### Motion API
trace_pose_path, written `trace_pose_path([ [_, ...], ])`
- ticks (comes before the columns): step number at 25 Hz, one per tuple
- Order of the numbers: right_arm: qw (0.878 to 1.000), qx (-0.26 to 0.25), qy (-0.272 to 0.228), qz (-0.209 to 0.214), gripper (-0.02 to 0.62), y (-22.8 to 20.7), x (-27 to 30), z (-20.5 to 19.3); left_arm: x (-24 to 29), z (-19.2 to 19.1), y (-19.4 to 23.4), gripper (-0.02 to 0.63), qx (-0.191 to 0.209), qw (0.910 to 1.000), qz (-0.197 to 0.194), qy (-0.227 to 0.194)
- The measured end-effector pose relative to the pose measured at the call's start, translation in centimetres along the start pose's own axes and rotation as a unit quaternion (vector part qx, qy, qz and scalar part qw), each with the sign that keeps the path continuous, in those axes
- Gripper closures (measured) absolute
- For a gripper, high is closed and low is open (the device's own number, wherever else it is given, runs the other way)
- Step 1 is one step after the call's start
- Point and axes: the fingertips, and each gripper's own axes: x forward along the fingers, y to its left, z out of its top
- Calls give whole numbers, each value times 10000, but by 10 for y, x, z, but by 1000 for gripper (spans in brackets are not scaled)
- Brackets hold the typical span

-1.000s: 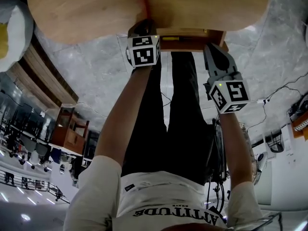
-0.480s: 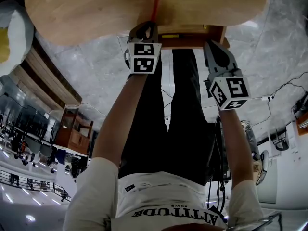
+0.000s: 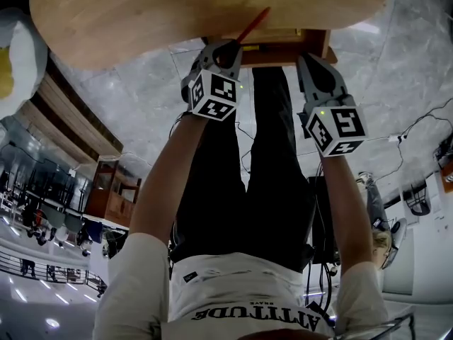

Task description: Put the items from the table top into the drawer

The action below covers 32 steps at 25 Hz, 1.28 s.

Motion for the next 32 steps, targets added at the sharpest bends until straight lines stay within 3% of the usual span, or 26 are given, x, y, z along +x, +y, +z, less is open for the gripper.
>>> trace_pose_path([
  [7, 9999, 99, 17, -103, 575, -11, -3, -12, 5, -17, -24, 541, 1144, 9912, -615, 245],
  [13, 9997, 185, 8, -167, 575, -15, -2, -16, 14, -41, -31, 541, 1966, 9723, -1047, 709],
  [15, 9997, 195, 15, -167, 575, -14, 0, -17, 20, -50, -29, 541, 1992, 9696, -1112, 886],
  [22, 9996, 229, 64, -159, 575, -17, 8, -22, 43, -55, -15, 541, 1645, 9728, -1026, 1268],
  [32, 9998, 178, 38, -128, 575, -16, 7, -16, 36, -47, -11, 534, 1427, 9817, -737, 1025],
])
